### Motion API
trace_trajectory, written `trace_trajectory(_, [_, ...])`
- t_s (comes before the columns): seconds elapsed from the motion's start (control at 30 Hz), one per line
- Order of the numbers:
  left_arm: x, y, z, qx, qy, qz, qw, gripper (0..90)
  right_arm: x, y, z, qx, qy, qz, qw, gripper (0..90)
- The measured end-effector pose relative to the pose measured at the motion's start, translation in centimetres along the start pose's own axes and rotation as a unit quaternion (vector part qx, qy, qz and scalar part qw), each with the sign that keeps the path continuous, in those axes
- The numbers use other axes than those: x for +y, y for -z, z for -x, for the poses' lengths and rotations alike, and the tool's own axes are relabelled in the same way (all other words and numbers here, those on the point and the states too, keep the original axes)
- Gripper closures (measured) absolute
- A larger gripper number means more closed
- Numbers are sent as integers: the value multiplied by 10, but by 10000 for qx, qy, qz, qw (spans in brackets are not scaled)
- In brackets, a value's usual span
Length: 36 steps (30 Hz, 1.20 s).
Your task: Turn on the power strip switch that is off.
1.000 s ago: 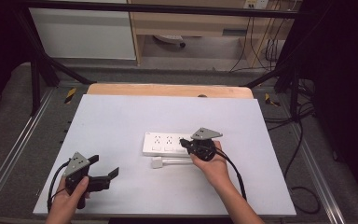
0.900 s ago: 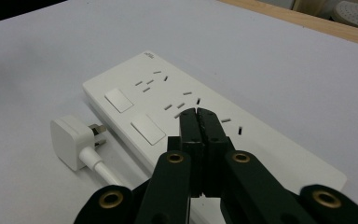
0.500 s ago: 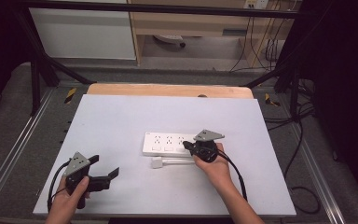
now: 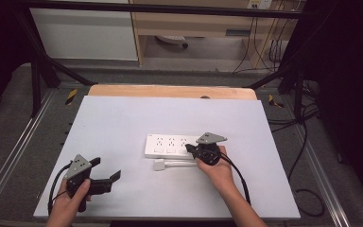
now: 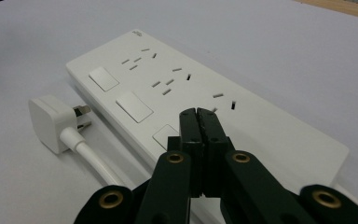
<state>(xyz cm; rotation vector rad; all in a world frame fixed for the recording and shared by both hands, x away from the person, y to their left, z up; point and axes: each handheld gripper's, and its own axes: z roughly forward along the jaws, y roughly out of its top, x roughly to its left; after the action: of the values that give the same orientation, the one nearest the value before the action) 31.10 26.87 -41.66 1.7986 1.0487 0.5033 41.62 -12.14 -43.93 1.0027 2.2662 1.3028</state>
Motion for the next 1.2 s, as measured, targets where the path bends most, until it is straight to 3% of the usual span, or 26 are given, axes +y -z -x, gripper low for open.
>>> trace_trajectory(1.03, [0,0,1,21,-88,-48,9999,61,-3,-7,-1,-3,71,-64,10000,900])
trace_trajectory(1.2, [0,0,2,17,-104,-42,9999,61,-4,-6,-1,-89,102,-66,9999,900])
